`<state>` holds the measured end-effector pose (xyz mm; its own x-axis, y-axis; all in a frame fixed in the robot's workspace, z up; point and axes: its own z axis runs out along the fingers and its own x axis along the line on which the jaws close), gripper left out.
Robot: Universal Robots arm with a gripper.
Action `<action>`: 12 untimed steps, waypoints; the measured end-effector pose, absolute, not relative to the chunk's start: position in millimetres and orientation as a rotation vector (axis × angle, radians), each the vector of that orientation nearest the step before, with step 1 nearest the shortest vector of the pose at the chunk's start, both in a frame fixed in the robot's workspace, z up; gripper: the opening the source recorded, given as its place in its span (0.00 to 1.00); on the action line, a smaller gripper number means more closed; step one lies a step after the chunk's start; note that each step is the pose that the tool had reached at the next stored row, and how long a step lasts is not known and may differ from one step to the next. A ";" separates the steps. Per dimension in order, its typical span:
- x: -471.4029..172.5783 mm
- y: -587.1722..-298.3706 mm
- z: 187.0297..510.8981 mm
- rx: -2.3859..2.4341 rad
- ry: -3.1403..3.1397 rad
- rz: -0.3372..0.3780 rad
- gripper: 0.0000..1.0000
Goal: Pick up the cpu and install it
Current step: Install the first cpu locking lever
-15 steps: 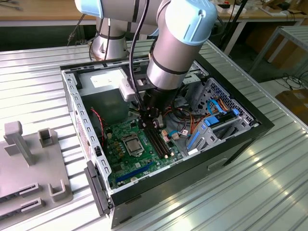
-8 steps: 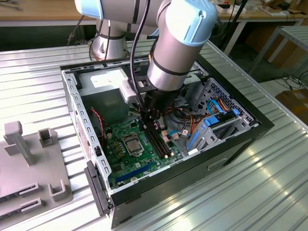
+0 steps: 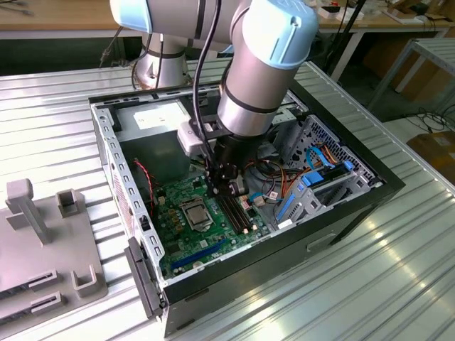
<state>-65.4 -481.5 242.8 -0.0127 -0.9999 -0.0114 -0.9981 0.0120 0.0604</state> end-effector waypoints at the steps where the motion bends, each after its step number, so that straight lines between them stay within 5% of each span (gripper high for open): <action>1: -65.4 -481.6 242.5 2.185 -2.213 -0.074 0.11; 12: -67.7 -481.8 240.6 2.157 -2.257 -0.058 0.11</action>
<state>-67.7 -481.8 240.6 -0.0454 -0.9989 -0.0117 -0.9982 0.0449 0.0402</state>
